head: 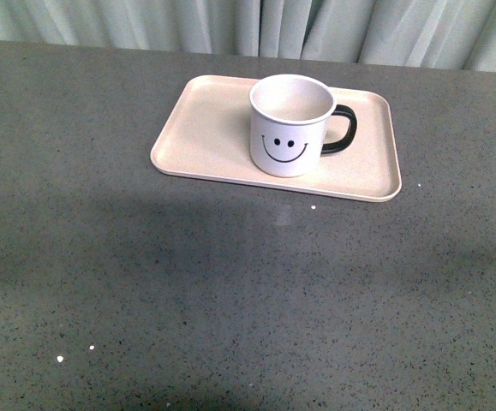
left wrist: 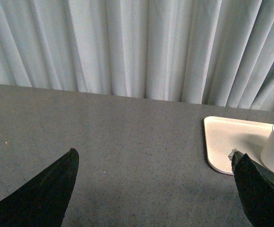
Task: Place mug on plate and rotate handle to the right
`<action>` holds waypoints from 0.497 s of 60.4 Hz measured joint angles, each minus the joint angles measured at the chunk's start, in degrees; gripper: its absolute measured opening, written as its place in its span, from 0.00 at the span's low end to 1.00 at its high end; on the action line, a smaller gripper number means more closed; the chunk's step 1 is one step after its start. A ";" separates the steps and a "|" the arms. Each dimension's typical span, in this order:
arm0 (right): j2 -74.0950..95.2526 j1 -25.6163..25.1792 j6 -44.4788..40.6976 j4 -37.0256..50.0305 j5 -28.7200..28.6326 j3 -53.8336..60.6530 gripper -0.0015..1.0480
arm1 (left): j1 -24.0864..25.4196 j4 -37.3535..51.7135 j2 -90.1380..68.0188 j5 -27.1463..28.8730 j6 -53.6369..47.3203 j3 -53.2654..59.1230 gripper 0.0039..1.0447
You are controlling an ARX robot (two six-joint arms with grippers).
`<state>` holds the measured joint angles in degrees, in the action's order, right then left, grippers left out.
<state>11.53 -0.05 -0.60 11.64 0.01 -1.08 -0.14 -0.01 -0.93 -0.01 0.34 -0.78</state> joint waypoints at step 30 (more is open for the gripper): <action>-11.19 0.00 0.00 -11.45 0.00 0.00 0.23 | 0.00 0.00 0.00 0.00 0.00 0.00 0.91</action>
<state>0.34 -0.05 -0.60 0.19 0.01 -1.08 -0.14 -0.01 -0.93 -0.01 0.34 -0.78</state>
